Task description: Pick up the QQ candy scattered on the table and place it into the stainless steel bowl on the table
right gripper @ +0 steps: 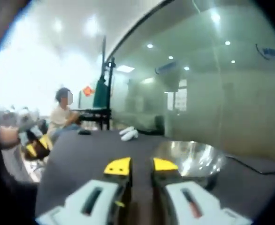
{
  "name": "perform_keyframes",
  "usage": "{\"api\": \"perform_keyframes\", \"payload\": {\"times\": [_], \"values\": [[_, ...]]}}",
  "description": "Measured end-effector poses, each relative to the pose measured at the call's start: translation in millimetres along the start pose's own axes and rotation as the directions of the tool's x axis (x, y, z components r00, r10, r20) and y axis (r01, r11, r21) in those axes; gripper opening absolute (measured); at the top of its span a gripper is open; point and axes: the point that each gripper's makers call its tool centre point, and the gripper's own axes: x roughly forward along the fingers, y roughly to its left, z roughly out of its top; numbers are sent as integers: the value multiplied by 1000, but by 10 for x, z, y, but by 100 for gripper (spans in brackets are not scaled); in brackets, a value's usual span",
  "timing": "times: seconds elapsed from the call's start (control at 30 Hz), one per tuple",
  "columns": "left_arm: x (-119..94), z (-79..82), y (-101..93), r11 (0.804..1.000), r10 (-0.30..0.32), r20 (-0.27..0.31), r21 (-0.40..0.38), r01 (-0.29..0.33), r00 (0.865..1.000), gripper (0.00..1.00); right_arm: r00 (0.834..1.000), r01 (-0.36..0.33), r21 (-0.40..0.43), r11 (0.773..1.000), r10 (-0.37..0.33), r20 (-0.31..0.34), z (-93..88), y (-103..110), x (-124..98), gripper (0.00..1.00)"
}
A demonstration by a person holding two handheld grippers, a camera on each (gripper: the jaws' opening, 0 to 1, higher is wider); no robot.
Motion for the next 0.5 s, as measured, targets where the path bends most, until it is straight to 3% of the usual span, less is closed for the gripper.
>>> {"api": "perform_keyframes", "payload": {"times": [0.3,0.5], "values": [[63,46,-45,1000,-20,14,-11,20,1000,29,995,-75,25,997,76,-69,-401,322,-400,18],[109,44,-80,999,-32,11,-8,32,999,29,991,-81,39,996,85,-102,-587,386,-458,18]]}}
